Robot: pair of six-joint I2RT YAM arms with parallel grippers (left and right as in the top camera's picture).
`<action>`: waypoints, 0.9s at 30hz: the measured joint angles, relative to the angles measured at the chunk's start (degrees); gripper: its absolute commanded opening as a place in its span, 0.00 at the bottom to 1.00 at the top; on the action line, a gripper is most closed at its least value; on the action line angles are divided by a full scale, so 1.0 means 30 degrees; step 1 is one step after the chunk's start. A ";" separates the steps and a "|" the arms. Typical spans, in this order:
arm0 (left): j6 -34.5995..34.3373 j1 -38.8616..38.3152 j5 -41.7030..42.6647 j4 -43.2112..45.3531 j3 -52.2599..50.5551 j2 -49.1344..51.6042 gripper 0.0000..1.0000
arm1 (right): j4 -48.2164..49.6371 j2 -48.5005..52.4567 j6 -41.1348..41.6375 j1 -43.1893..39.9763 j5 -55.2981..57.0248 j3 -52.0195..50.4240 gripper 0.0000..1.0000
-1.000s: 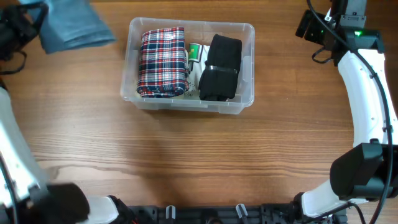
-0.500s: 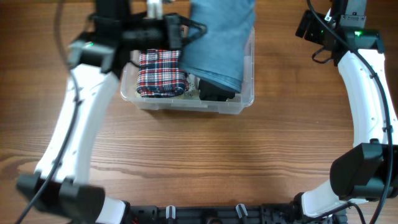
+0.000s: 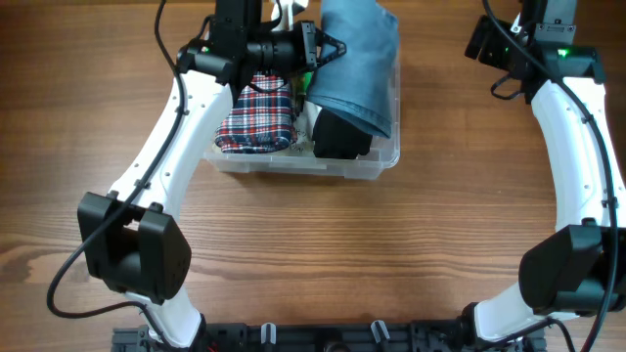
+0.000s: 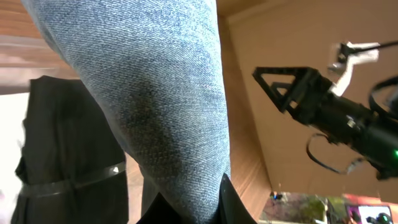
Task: Pack container
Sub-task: 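Lift the denim cloth and carry it right over the bin, then lower the denim cloth onto the black garment in the bin's right side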
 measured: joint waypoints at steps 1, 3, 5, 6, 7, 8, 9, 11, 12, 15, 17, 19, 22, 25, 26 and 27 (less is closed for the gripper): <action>-0.0102 -0.0058 -0.0270 0.0022 0.0000 0.0000 0.04 | -0.0007 0.0000 0.0000 0.0000 0.0000 0.0000 1.00; -0.0211 -0.0248 -0.0721 0.0015 0.0000 0.0000 0.04 | 0.0000 0.0000 0.0000 0.0000 0.0000 0.0000 1.00; -0.0488 -0.0495 -0.1151 0.0015 0.0000 0.0015 0.04 | -0.0007 0.0000 0.0000 0.0000 0.0000 0.0000 1.00; -0.0743 -0.0699 -0.1472 0.0022 0.0000 0.0044 0.04 | 0.0000 0.0000 0.0000 0.0000 -0.0007 0.0000 1.00; -0.0918 -0.0874 -0.1690 0.0022 0.0000 0.0117 0.04 | -0.0007 0.0000 0.0000 0.0000 0.0000 0.0000 1.00; -0.1027 -0.0969 -0.1807 0.0015 0.0000 0.0204 0.04 | 0.0000 0.0000 0.0000 0.0000 0.0000 0.0000 1.00; -0.1100 -0.1056 -0.1909 0.0015 0.0000 0.0335 0.04 | -0.0007 0.0000 0.0000 0.0000 0.0000 0.0000 1.00; -0.1224 -0.1144 -0.2098 -0.0051 0.0000 0.0648 0.04 | -0.0007 0.0000 0.0000 0.0000 0.0000 0.0000 1.00; -0.1311 -0.1144 -0.2171 -0.0102 0.0000 0.0831 0.04 | -0.0007 0.0000 0.0000 0.0000 0.0000 0.0000 1.00; -0.1333 -0.1137 -0.2346 -0.0328 0.0000 0.1144 0.04 | -0.0007 0.0000 0.0000 0.0000 0.0000 0.0000 1.00; -0.1333 -0.1144 -0.2412 -0.0546 0.0000 0.1209 0.04 | -0.0007 0.0000 0.0000 0.0000 0.0000 0.0000 1.00; -0.1326 -0.1137 -0.2477 -0.0678 0.0000 0.1253 0.04 | -0.0007 0.0000 0.0000 0.0000 0.0000 0.0000 1.00; -0.1333 -0.1137 -0.2543 -0.0794 0.0000 0.1290 0.04 | -0.0007 0.0000 0.0000 0.0000 0.0000 0.0000 1.00; -0.1523 -0.1137 -0.2674 -0.0998 0.0007 0.1362 0.04 | -0.0007 0.0000 0.0000 0.0000 0.0000 0.0000 1.00; -0.1778 -0.1137 -0.2900 -0.1239 0.0022 0.1362 0.04 | -0.0007 0.0000 0.0000 0.0000 0.0000 0.0000 1.00; -0.2142 -0.1137 -0.3279 -0.1654 0.0036 0.1362 0.04 | 0.0000 0.0000 0.0000 0.0000 0.0000 0.0000 1.00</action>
